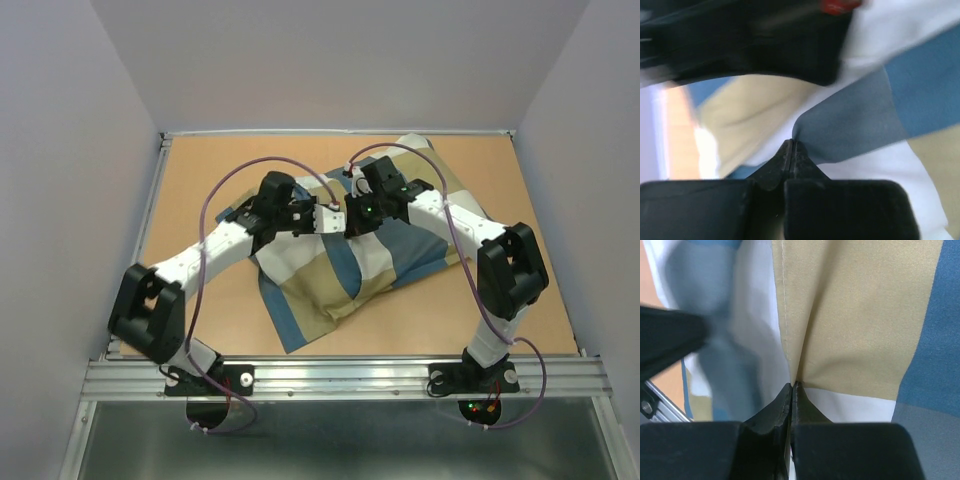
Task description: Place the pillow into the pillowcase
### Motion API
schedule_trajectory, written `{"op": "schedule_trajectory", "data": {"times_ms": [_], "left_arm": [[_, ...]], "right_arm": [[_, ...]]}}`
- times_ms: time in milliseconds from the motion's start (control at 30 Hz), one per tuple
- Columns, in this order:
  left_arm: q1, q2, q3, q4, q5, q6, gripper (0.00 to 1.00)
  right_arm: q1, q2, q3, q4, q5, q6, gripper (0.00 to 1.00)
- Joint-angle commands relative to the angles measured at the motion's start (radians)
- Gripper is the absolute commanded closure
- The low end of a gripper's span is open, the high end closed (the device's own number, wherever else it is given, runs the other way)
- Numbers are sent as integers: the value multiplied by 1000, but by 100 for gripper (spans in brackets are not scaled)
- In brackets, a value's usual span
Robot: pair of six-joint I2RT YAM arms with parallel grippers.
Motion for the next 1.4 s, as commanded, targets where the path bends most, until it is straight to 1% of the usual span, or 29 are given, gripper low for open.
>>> {"op": "schedule_trajectory", "data": {"times_ms": [0, 67, 167, 200, 267, 300, 333, 433, 467, 500, 567, 633, 700, 733, 767, 800, 867, 900, 967, 1000, 1033, 1100, 1133, 1200, 1300, 1367], "left_arm": [[-15, -297, -243, 667, -112, -219, 100], [-44, -327, -304, 696, -146, -197, 100], [-49, -316, -353, 595, -124, -191, 100], [-52, -293, -370, 510, -108, -144, 100], [-61, -264, -399, 474, -96, -105, 100], [-76, -223, -396, 401, -100, -72, 100], [-78, -204, -388, 372, -111, -80, 100], [-72, -192, -347, 263, -108, -116, 91], [-69, -199, -342, 232, -79, -102, 86], [-69, -204, -339, 197, -73, -79, 74], [-69, -205, -335, 123, -76, -61, 60], [-67, -201, -318, 123, -99, -90, 55], [-43, -218, -277, 158, -78, -171, 52], [-30, -221, -252, 164, -77, -218, 50], [-3, -221, -225, 167, -62, -319, 47], [11, -216, -167, 161, -53, -384, 46], [57, -206, -109, 131, -6, -484, 46], [106, -201, -67, 115, 8, -566, 46], [147, -184, -40, 69, 7, -628, 47], [183, -181, -31, 54, -10, -672, 47], [192, -172, -23, 20, -30, -688, 48], [213, -167, -31, -8, -41, -708, 49], [217, -167, -54, -14, -50, -737, 50], [217, -155, -75, -17, -54, -769, 55], [215, -98, -106, -25, -50, -832, 57], [215, -19, -117, -26, -22, -866, 60]], "right_arm": [[-17, -37, -20, 15, -62, 24, 99], [-20, -42, -22, 17, -59, 26, 100], [-25, -47, -17, 17, -54, 26, 99], [-29, -51, -15, 15, -50, 24, 99], [-34, -56, -9, 17, -46, 26, 99], [-34, -60, -8, 17, -46, 24, 99], [-34, -64, -5, 15, -48, 21, 99], [-36, -79, -2, 15, -43, 13, 100], [-34, -83, 3, 13, -40, 12, 99], [-36, -85, 4, 12, -45, 10, 99], [-36, -97, 11, 12, -68, 9, 99], [-36, -99, 20, 13, -98, 6, 99], [-36, -100, 20, 13, -158, -8, 99], [-36, -99, 21, 15, -183, -8, 99], [-36, -94, 21, 15, -242, -10, 99], [-36, -90, 23, 15, -276, -8, 99], [-36, -84, 28, 18, -338, -4, 99], [-34, -76, 29, 27, -385, -2, 99], [-34, -73, 35, 39, -413, 13, 100], [-33, -67, 37, 58, -448, 19, 99], [-31, -64, 43, 62, -468, 26, 99], [-23, -54, 52, 82, -510, 44, 99], [-17, -42, 54, 87, -505, 49, 99], [-14, -24, 43, 92, -510, 61, 99], [-13, 5, 3, 93, -511, 59, 99], [-13, 21, -18, 96, -516, 59, 99]]}}
